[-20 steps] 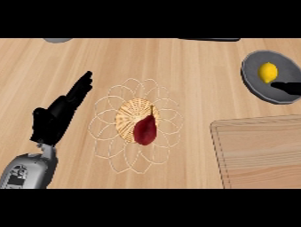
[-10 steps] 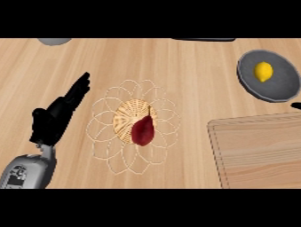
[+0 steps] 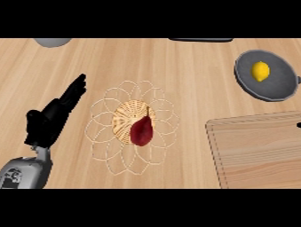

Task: Pick the lemon from the cutting board and place it in the pan

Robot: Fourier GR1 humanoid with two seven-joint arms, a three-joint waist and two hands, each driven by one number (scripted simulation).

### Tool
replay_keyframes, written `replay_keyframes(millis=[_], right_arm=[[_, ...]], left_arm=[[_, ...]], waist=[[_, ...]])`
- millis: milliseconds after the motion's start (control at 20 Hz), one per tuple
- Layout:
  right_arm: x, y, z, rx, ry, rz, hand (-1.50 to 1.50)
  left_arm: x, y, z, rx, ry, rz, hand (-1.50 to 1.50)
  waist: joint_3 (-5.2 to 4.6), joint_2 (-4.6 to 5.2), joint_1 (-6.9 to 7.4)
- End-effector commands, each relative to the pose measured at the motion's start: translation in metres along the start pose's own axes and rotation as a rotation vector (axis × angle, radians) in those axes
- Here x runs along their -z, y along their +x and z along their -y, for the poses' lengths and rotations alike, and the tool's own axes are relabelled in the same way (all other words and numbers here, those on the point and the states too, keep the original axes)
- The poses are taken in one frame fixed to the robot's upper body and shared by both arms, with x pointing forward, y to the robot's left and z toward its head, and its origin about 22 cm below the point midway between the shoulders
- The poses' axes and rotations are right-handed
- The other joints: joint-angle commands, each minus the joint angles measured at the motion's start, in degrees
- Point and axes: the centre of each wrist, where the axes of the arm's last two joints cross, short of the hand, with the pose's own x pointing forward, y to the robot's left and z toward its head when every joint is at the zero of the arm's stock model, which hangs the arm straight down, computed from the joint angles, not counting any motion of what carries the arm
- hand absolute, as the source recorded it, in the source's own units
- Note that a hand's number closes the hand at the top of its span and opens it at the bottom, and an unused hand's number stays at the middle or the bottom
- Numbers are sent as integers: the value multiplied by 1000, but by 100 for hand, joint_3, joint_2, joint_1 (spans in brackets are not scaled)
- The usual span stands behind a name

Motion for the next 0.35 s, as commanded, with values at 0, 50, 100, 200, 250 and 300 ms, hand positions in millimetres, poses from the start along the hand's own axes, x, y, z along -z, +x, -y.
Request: replay_keyframes(millis=[0, 50, 100, 200, 250, 300], right_arm=[[-27, -15, 6, 77, 38, 83, -150], [-36, -17, 12, 57, 29, 87, -150], [-32, -19, 0, 58, 23, 70, -150], [-47, -23, 11, 33, 25, 58, -150], [-41, -25, -1, 36, 48, 64, -150], [-45, -26, 1, 21, 7, 75, -150]], left_arm=[[-5, 2, 12, -5, -1, -1, 0], [5, -5, 2, 8, 14, -15, 0], [4, 5, 2, 1, 10, -5, 0], [-11, -7, 6, 16, 18, -7, 0], [1, 4, -3, -8, 9, -8, 0], [-2, 3, 18, 13, 11, 22, 0]], waist=[[0, -30, -45], [-6, -21, -119], [0, -18, -53], [-9, -48, -69], [-3, -29, -57], [-1, -33, -62]])
